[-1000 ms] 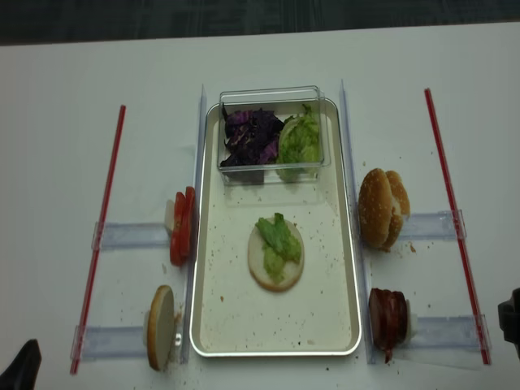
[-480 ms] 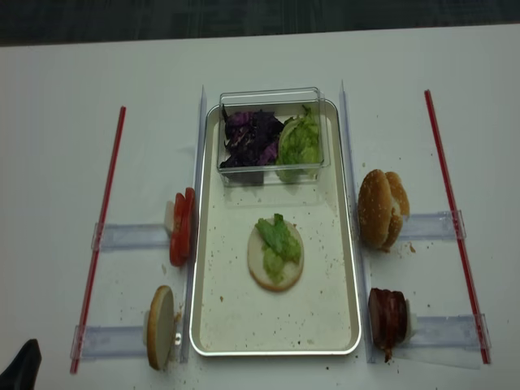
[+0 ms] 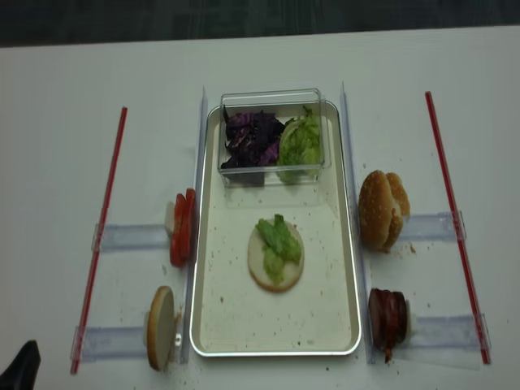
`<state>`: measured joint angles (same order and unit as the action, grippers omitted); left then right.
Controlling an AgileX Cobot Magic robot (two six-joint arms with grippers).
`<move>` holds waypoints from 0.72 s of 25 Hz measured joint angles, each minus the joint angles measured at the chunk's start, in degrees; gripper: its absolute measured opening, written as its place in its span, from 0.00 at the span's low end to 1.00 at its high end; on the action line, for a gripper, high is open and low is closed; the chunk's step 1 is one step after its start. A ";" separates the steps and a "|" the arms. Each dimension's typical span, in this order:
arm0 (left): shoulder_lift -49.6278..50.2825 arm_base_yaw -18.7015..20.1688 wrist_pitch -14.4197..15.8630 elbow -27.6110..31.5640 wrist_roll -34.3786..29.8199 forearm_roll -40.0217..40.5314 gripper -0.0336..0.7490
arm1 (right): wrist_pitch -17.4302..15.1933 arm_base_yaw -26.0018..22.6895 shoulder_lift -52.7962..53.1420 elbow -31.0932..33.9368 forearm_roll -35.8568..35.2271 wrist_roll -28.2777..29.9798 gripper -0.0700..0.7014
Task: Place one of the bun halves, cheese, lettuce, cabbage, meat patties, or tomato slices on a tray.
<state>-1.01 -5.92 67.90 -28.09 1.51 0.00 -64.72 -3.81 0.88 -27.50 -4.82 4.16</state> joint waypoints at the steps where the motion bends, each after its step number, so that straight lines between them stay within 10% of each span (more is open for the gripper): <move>1: 0.00 0.00 0.00 0.00 0.00 0.00 0.76 | 0.00 0.00 0.00 0.00 0.00 0.00 0.89; 18: 0.00 0.00 0.00 0.00 0.00 0.00 0.76 | 0.00 0.00 0.00 0.00 0.00 0.09 0.89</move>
<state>-1.01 -5.92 67.90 -28.09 1.51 0.00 -64.72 -3.81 0.88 -27.50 -4.82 4.25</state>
